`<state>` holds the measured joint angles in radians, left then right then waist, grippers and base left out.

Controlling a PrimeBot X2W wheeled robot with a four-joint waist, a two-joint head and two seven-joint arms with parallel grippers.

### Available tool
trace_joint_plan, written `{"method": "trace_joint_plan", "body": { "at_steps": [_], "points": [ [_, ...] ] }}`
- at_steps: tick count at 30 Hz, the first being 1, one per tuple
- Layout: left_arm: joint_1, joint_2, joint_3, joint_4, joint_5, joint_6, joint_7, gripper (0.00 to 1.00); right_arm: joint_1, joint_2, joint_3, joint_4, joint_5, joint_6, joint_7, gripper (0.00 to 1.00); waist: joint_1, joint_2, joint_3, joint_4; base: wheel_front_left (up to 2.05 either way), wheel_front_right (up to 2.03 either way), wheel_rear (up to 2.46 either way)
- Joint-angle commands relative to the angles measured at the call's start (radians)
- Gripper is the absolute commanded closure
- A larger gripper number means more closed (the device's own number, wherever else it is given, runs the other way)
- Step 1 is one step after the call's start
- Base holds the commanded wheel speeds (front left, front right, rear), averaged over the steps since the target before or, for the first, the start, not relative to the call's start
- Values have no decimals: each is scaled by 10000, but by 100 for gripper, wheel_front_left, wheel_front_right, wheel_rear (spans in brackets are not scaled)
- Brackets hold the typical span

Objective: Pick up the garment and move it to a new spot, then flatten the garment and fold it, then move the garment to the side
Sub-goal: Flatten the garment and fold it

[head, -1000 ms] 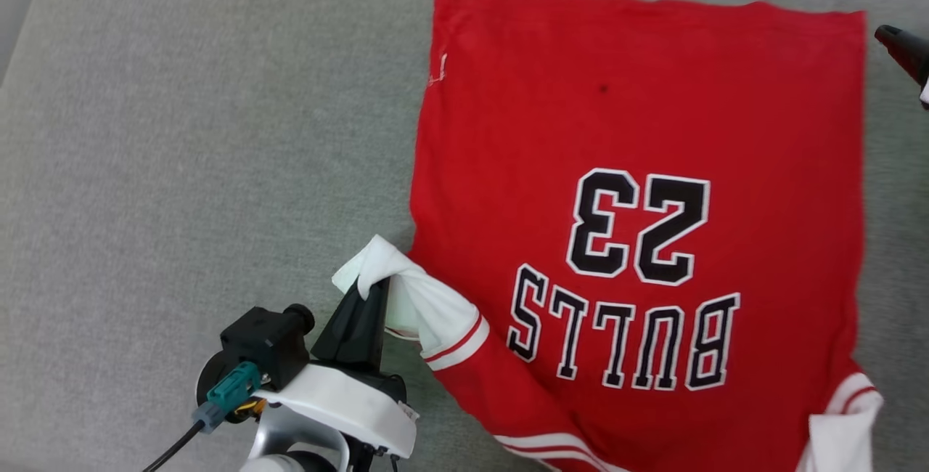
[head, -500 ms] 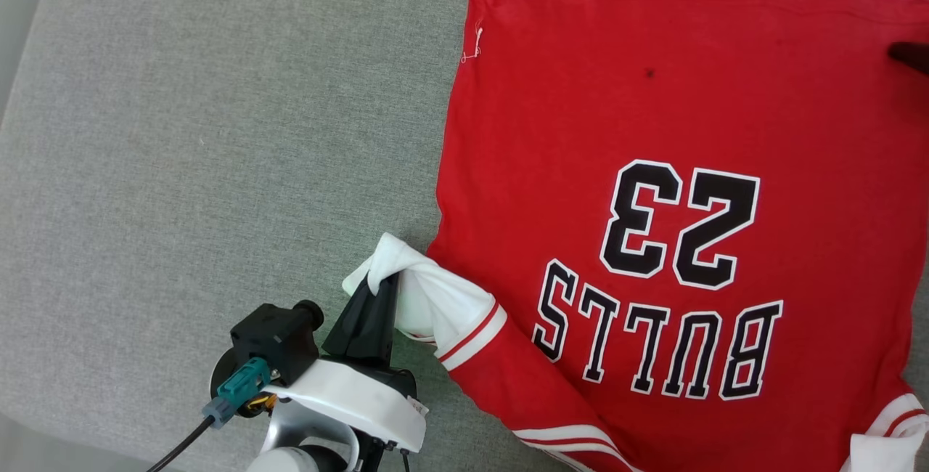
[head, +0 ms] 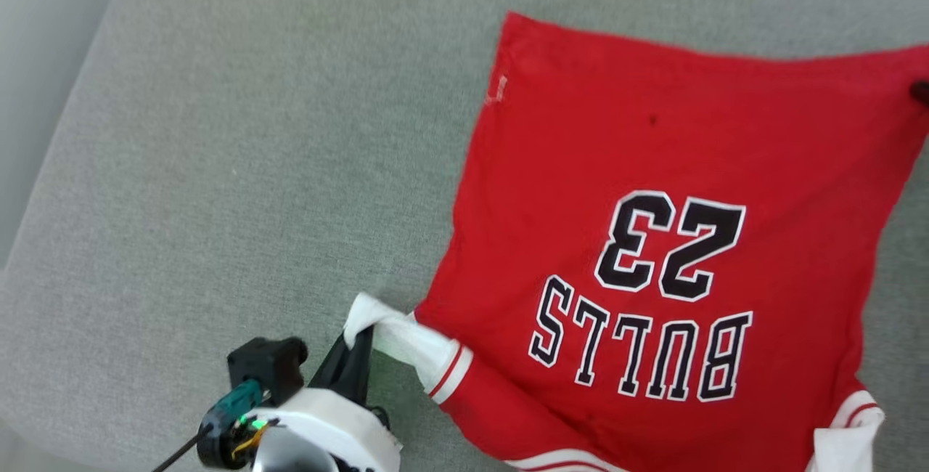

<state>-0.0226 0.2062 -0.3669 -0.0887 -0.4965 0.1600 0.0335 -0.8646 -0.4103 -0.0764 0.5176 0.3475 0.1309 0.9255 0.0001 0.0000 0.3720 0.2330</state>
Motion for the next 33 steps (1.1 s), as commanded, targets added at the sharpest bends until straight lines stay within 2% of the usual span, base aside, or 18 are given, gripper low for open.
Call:
{"method": "trace_joint_plan", "body": {
  "at_steps": [1,8,12,18,24,25,26,27,31,32,33],
  "points": [
    [164,6,78,55,-117,65,21,100,363,-188,75,-188,145,-3,-17,100,-1,0,-777,-209,0,0,0],
    [1111,252,296,427,-448,342,356,100,2938,-822,-16,-1699,847,-3,174,100,-1,0,-2284,-747,0,0,0],
    [1657,452,469,478,-612,541,557,100,5068,-721,-511,-2665,1054,-3,276,100,-1,0,-2966,-1238,0,0,0],
    [2231,692,703,535,-828,757,851,100,8189,95,-1462,-3954,1137,-3,555,100,-1,0,-3484,-1929,0,0,0],
    [2464,822,875,548,-948,903,938,100,10478,1391,-1861,-4697,1053,-3,976,100,-1,0,-3585,-2542,0,0,0],
    [2477,846,891,545,-939,919,940,100,10695,1614,-1912,-4794,1093,-3,990,92,-1,0,-3571,-2623,0,0,0],
    [2484,853,911,541,-950,932,943,100,10855,1795,-1954,-4881,1116,-3,921,51,-1,0,-3557,-2692,0,0,0],
    [2486,866,936,524,-958,957,928,100,10974,1926,-1959,-4970,1102,-3,855,0,-1,0,-3530,-2769,0,0,0],
    [2453,913,954,494,-957,960,943,100,11108,2168,-1897,-5211,1093,-3,494,0,-1,0,-3482,-2922,0,0,0],
    [2399,934,971,467,-933,983,905,100,10885,2162,-1847,-5450,1125,-3,-76,0,-1,0,-3421,-3006,0,0,0],
    [2399,934,971,467,-933,983,905,100,10885,2162,-1847,-5450,1125,-3,-76,0,-1,0,-3421,-3006,0,0,0]
  ]
}}
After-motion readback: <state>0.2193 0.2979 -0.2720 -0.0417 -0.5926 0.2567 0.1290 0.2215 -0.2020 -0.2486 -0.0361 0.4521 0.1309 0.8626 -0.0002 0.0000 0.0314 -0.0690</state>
